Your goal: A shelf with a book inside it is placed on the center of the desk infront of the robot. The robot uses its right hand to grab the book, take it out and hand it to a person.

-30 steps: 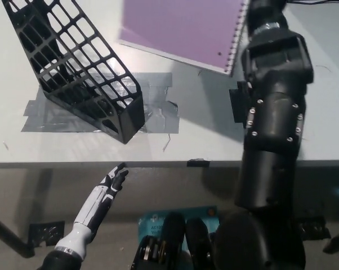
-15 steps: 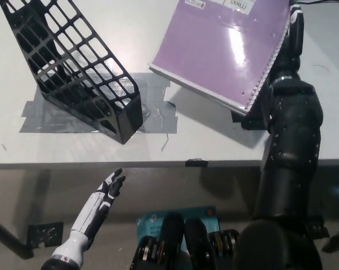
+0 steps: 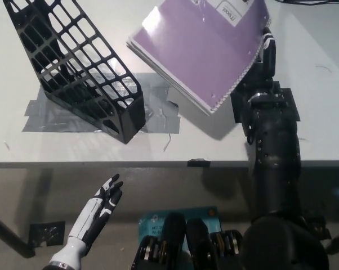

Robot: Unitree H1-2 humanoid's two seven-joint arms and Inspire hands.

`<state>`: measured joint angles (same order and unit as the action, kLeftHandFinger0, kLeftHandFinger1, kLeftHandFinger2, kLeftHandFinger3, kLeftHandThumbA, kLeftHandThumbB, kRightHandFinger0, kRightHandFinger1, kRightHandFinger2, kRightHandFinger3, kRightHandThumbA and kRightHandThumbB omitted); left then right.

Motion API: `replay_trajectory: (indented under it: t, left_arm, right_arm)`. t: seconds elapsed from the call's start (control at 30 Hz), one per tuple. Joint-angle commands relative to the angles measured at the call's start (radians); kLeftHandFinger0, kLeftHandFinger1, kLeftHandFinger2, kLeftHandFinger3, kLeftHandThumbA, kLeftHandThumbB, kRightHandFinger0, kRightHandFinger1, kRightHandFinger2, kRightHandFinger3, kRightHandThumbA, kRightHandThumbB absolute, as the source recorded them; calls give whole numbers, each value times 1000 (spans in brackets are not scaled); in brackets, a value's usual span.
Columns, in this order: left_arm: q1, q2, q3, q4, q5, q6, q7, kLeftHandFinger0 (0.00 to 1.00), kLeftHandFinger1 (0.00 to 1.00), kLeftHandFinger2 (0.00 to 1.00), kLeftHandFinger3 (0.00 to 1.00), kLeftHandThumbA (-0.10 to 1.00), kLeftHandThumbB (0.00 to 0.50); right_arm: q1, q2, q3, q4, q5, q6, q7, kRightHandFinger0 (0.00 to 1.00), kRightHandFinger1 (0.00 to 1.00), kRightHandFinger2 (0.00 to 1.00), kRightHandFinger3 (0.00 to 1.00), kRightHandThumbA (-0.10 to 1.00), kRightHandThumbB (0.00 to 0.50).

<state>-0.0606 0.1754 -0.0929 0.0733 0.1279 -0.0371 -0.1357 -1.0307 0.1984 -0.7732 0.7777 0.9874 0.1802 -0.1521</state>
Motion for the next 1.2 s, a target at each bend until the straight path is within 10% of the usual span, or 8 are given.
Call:
replay_trajectory:
  t: [0.0,0.1,0.73,1.17]
  left_arm:
    - [-1,17,11,-25,3,-34,8,1000,1000,1000,1000,933,251]
    - [-1,17,12,-25,1,-32,6,1000,1000,1000,1000,911,239]
    - [-20,22,14,-29,6,-19,6,1000,1000,1000,1000,910,224]
    - [-21,23,18,-11,-13,-47,1,1000,1000,1000,1000,1000,272]
  right_arm:
    - [20,-11,112,-29,-63,-30,209,1000,1000,1000,1000,384,440]
    - [62,-22,197,-84,-89,-27,321,1000,1000,1000,1000,523,500]
    - [392,-134,531,-899,-189,60,329,1000,1000,1000,1000,843,500]
    - [841,-260,770,-1332,-489,-53,448,1000,1000,1000,1000,871,498]
